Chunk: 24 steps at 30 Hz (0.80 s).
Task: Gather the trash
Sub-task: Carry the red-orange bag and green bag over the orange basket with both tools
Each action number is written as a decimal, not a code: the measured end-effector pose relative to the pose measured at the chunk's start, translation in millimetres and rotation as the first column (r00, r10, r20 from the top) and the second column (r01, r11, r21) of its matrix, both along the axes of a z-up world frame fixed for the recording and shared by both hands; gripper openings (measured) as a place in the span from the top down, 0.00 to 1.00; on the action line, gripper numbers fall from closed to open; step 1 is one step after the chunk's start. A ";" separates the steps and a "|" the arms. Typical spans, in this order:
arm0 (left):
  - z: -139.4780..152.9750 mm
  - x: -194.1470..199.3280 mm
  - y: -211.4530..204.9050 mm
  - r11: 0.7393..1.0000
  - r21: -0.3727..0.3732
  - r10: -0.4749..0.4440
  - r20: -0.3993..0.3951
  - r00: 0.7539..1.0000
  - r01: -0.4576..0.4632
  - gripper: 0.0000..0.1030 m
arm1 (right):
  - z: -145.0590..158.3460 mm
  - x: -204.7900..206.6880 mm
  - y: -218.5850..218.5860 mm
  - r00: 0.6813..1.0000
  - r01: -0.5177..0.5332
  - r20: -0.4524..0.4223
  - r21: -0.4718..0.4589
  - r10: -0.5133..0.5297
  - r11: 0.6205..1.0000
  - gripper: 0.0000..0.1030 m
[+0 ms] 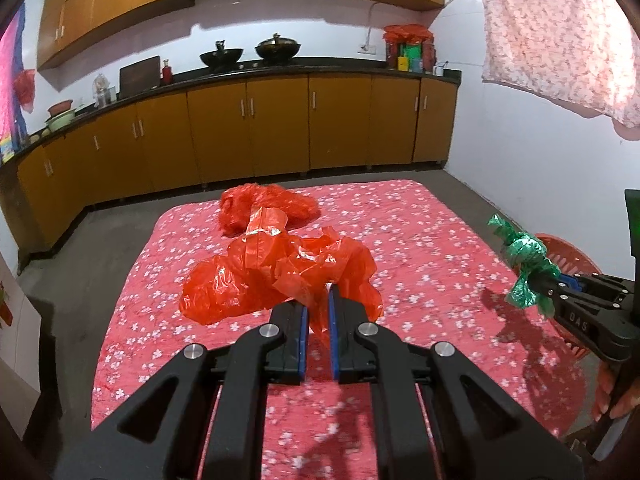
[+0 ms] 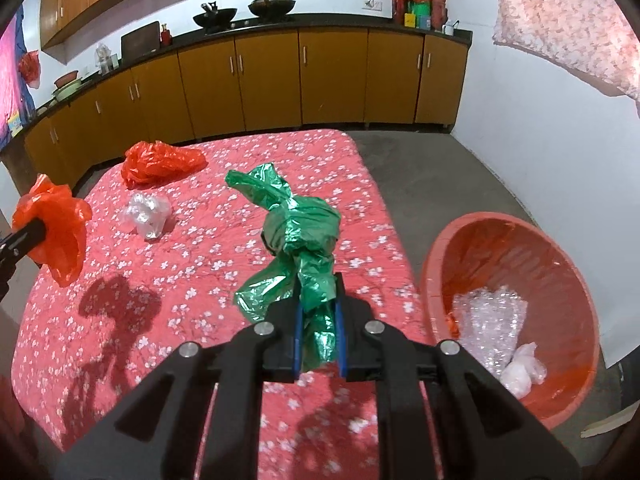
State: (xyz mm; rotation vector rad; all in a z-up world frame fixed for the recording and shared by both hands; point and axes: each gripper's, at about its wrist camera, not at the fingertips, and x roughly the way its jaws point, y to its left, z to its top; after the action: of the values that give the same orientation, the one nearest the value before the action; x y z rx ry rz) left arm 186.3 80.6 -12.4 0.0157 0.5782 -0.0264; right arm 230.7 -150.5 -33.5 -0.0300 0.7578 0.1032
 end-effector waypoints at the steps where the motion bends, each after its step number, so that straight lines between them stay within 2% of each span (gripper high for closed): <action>1: 1.3 -0.3 -3.3 1.000 0.001 -0.005 0.002 1.000 0.005 0.92 | 1.4 -1.7 -2.4 1.000 0.002 0.004 0.001 -0.002 1.000 0.86; 24: 17.5 -8.5 -98.5 0.985 -0.004 -0.174 0.030 0.984 0.174 0.92 | 26.2 -41.0 -91.3 0.989 0.123 0.076 0.008 -0.123 0.992 0.86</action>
State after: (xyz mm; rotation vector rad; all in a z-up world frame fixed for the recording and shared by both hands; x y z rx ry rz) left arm 177.8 -17.9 5.1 0.0605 0.5462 -0.1975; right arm 189.7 -241.8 -7.4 0.0158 0.6814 -0.0145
